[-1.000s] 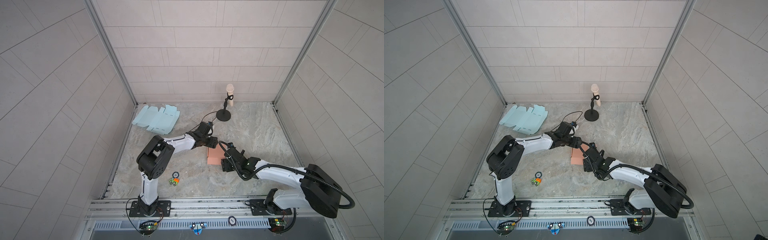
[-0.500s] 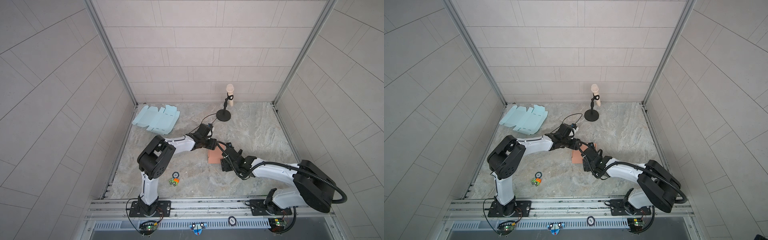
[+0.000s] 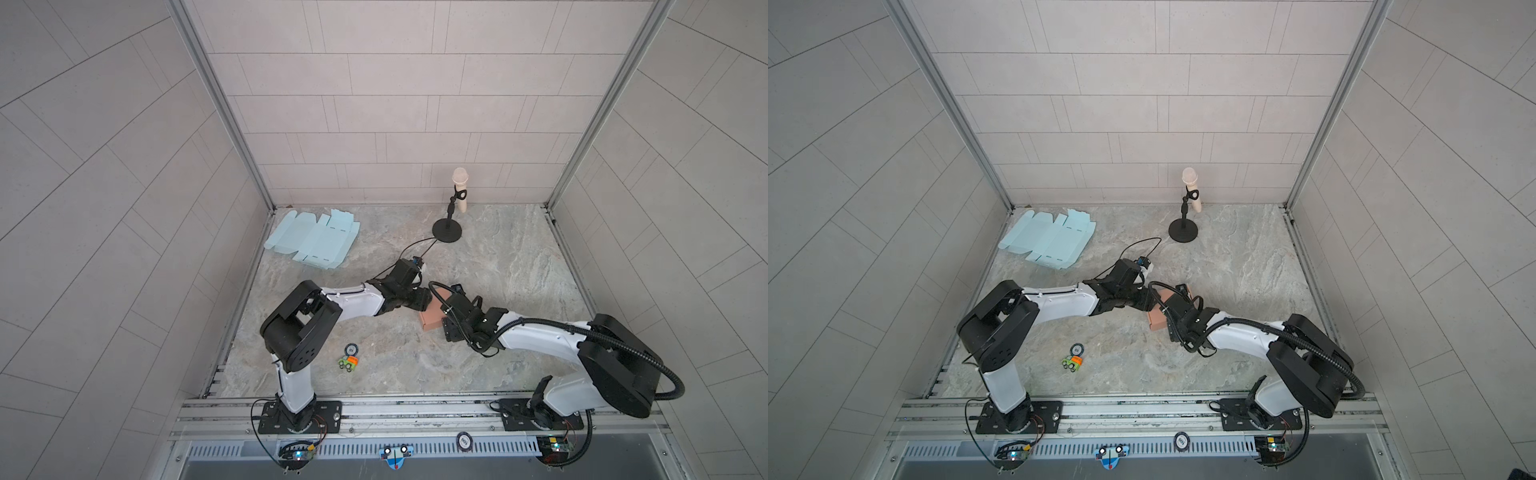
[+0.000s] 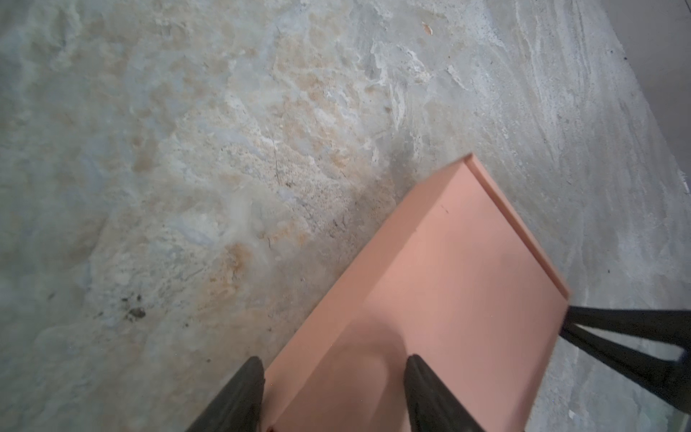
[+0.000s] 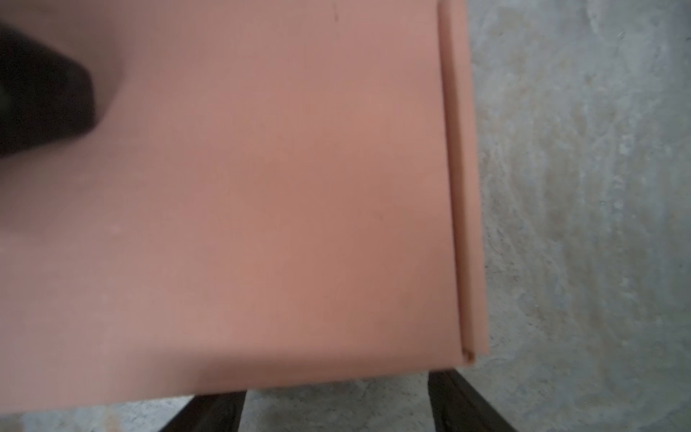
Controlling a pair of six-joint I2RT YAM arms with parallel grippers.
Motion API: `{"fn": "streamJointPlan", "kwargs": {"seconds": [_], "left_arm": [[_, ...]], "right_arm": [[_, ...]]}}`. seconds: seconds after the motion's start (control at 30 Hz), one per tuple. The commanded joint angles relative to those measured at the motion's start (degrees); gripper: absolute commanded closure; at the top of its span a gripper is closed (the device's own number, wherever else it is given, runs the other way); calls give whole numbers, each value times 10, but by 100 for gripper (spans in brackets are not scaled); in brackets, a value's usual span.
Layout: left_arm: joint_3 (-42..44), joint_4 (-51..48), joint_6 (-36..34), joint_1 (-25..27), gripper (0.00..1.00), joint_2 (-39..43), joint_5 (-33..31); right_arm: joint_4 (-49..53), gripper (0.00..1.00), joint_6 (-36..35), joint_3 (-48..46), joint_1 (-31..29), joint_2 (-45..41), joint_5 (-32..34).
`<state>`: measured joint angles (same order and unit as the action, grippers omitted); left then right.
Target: Fold the paper box
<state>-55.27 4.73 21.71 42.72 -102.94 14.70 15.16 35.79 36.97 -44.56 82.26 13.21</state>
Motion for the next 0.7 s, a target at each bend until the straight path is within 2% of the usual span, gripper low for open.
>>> {"fn": "streamJointPlan", "kwargs": {"seconds": [0.0,0.13,0.33,0.67], "left_arm": [[30,-6,14,27,37,27,43],[57,-10,20,40,37,49,41],[94,35,53,50,38,63,60],[102,80,86,57,38,66,89]], "right_arm": [[-21,20,0,2,5,-24,31],[-24,20,1,-5,9,-26,29],[-48,21,1,-6,8,-16,5],[-110,23,25,-12,-8,-15,-57]]}}
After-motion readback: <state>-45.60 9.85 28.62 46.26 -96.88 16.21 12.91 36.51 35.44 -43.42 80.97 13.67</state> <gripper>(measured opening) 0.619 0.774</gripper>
